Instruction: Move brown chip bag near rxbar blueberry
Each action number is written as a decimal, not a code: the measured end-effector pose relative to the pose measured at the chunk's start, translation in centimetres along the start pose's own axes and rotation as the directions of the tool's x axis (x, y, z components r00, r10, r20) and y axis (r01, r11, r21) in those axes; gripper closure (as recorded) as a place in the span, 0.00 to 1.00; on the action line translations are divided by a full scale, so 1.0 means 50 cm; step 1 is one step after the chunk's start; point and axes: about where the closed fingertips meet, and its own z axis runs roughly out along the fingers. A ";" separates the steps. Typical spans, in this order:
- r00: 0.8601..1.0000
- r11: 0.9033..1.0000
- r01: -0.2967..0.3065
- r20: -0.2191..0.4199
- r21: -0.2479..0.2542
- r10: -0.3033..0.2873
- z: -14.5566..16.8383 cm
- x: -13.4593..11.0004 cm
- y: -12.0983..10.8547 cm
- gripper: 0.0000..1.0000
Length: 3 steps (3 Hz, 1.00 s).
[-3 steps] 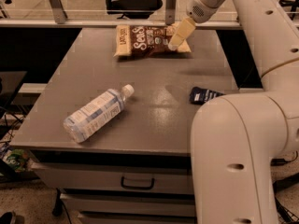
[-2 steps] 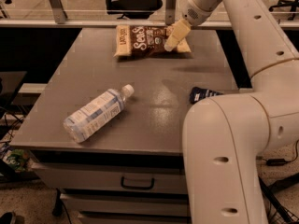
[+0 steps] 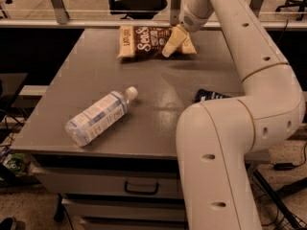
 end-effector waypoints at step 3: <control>1.000 1.000 -0.005 -0.021 -0.010 0.004 0.013 0.013 0.000 0.48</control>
Offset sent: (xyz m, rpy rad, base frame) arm 0.0191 -0.0174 0.0000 -0.0421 0.0364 -0.0326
